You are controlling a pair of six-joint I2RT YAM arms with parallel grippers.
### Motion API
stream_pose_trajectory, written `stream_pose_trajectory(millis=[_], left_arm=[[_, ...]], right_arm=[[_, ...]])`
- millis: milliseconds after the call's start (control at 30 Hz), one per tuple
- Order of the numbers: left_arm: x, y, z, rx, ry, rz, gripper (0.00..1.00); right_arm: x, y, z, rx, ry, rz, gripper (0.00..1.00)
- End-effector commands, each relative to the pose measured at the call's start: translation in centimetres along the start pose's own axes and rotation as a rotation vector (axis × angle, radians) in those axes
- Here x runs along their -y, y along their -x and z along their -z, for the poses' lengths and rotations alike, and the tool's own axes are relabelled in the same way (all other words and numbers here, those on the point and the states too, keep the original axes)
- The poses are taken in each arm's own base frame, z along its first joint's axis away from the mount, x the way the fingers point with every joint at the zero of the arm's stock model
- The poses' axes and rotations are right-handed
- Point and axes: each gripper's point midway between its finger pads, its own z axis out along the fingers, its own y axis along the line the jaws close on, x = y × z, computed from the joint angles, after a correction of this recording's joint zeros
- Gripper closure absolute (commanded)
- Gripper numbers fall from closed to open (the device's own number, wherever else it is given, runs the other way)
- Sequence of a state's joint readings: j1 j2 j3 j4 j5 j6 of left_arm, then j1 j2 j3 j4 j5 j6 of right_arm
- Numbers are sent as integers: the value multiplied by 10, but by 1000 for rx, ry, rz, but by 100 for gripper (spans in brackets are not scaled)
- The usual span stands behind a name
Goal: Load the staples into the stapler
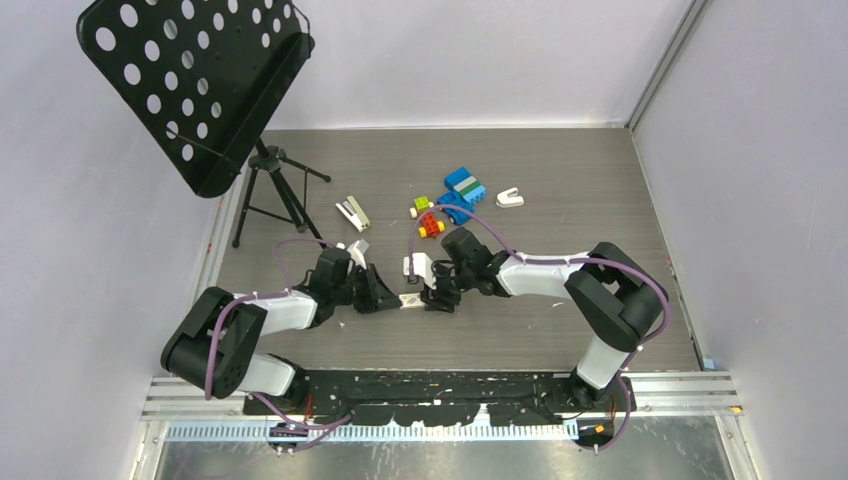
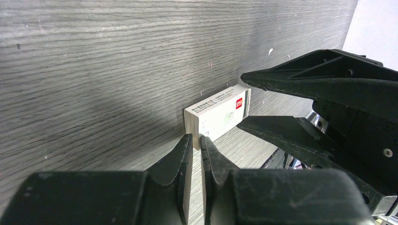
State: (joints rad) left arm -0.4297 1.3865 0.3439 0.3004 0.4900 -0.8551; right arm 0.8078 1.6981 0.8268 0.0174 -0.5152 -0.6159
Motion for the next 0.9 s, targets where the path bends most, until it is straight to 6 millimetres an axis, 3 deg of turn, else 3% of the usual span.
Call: stream_pose_trajectory(millis=[0,233,867], left_arm=[[7,9,2,24,-6,-29,87],[7,9,2,23,-8,-30,87],[7,9,3,23,-2,-32,92]], right_arm=[[7,19,-2,41,0,47,50],[8,20,-2,38,2,52,50],[3,2,2,-38,2,37,68]])
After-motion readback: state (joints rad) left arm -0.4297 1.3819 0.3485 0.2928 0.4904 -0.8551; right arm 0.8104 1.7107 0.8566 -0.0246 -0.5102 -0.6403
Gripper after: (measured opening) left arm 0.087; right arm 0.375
